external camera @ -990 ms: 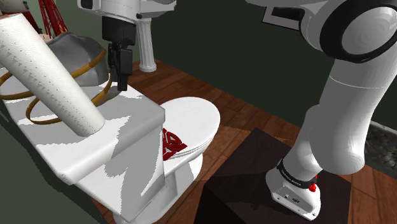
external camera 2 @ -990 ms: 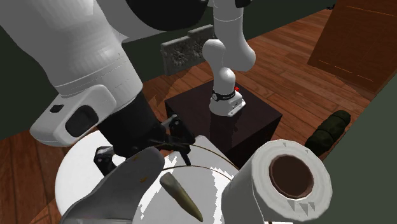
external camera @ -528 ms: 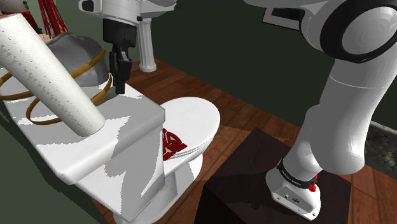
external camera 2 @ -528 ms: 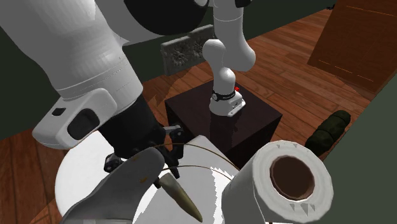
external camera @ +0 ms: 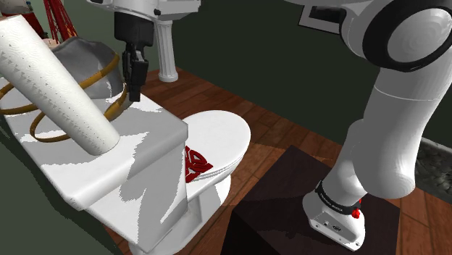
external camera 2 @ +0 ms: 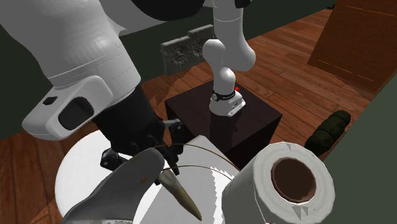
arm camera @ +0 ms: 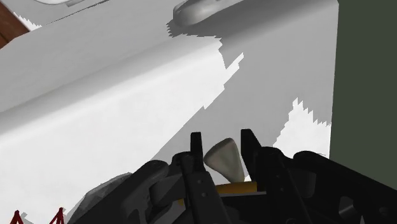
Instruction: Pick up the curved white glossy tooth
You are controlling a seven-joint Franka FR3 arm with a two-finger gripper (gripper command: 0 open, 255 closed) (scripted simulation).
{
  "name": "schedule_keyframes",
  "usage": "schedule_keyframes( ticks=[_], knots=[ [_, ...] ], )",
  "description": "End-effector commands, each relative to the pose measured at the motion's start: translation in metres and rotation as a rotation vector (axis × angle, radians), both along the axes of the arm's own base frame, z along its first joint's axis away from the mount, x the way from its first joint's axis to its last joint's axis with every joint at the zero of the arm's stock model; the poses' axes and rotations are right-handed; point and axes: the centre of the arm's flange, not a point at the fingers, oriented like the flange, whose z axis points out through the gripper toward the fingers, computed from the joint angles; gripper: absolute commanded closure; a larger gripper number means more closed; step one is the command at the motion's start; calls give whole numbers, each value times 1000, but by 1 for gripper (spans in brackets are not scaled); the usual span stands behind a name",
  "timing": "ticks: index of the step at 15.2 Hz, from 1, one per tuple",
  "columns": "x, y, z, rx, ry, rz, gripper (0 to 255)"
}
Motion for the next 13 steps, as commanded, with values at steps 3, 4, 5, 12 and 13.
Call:
schedule_keyframes(
  ticks=[3,4,5,12,13],
  knots=[
    [0,0,21,0,0,0,255],
    [0,0,26,0,0,0,255],
    [0,0,31,0,0,0,255],
    [0,0,64,0,0,0,255],
    [0,0,64,0,0,0,255]
  ],
)
